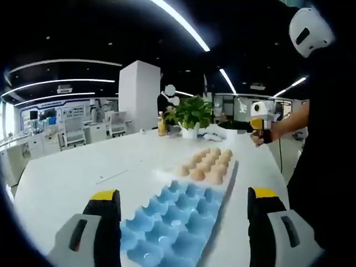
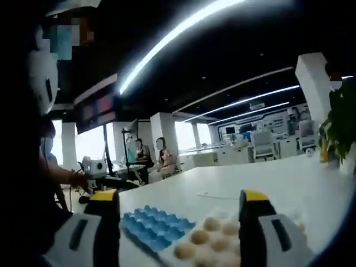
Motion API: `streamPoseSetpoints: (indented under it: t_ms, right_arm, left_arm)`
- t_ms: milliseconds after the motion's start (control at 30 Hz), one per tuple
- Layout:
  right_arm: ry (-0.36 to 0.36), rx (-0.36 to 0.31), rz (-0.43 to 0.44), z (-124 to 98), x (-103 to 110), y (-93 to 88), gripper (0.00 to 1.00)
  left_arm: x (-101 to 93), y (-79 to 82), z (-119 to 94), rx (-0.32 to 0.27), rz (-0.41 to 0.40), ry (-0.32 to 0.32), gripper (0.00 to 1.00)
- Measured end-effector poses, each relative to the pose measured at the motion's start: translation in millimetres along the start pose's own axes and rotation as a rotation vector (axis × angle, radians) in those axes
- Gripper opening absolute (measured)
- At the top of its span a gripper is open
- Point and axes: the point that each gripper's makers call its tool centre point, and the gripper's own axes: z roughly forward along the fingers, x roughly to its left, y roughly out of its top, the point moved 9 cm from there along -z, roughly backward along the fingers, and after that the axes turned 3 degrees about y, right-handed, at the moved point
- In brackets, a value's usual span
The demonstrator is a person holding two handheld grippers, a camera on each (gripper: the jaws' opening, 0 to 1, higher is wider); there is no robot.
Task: Place the egg into an empty slot of the egg tray after lifting it from the table, then release the egg inside the slot.
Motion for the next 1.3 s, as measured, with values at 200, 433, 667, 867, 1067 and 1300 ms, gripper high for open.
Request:
streamPoseSetpoints:
  t_ms: [200, 433, 667, 867, 1067, 1300]
  right_arm:
    - [0.108, 0.173, -0.121, -9.5, 11.1, -16.8, 0.92]
    - [0.209, 0.292, -0.201, -15.7, 24.3, -29.8, 0.91]
    - [0.199, 0.301, -0.220, -16.5, 21.7, -29.7, 0.90]
    - [0.200, 0.324, -0.237, -18.0, 22.1, -31.7, 0.90]
    - [0.206, 0.344, -0.248, -18.5, 22.6, -33.4, 0.90]
    - [0.205, 0.358, -0.255, -20.2, 22.0, -34.0, 0.90]
  left_arm:
    - [-10.0, -3.8, -2.8, 0.008, -0.003, -0.013, 0.95]
    - [-18.5, -4.0, -6.7, 0.013, 0.006, -0.031, 0.93]
    - [-19.3, -5.1, -6.8, 0.014, 0.009, -0.035, 0.91]
    - [-20.1, -6.2, -6.0, 0.019, 0.010, -0.042, 0.90]
    - [-21.7, -4.7, -5.4, 0.019, 0.017, -0.050, 0.89]
    - [-23.1, -4.5, -6.3, 0.022, 0.024, -0.052, 0.88]
